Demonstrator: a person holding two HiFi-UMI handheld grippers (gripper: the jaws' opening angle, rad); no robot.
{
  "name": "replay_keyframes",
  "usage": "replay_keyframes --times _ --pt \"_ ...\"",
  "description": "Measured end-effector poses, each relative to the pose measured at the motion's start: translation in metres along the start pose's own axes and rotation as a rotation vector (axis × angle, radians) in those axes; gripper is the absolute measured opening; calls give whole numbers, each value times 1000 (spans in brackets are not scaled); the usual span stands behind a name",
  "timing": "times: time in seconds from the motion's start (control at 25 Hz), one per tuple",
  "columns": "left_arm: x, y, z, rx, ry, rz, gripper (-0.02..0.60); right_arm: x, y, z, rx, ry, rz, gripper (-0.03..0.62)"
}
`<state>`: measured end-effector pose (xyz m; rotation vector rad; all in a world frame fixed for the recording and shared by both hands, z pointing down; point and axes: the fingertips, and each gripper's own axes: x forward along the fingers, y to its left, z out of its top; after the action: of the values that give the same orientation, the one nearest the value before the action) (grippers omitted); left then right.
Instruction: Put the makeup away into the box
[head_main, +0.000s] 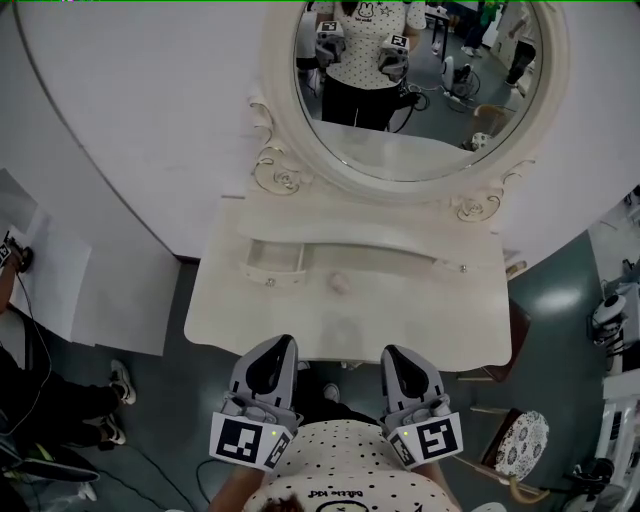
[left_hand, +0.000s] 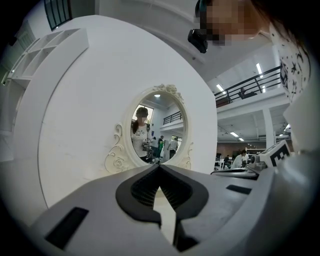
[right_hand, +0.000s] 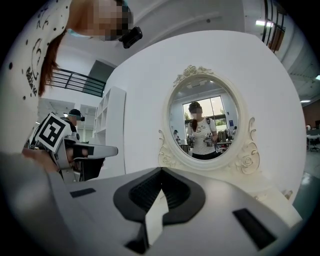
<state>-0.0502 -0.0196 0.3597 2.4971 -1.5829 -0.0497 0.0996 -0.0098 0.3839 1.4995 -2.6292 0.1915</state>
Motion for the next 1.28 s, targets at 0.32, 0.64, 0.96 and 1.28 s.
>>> replay_keyframes --times 0.32,0.64,0.96,1.28 --pt "29 40 24 9 7 -61 5 44 3 22 15 -15 -65 6" --pt "59 61 27 15 30 -149 5 73 1 20 45 -15 -143 6" --pt "66 72 18 -14 63 -153 5 82 0 13 64 15 -171 6" --pt "72 73 14 -26 70 -101 5 90 -11 18 53 20 -127 6"
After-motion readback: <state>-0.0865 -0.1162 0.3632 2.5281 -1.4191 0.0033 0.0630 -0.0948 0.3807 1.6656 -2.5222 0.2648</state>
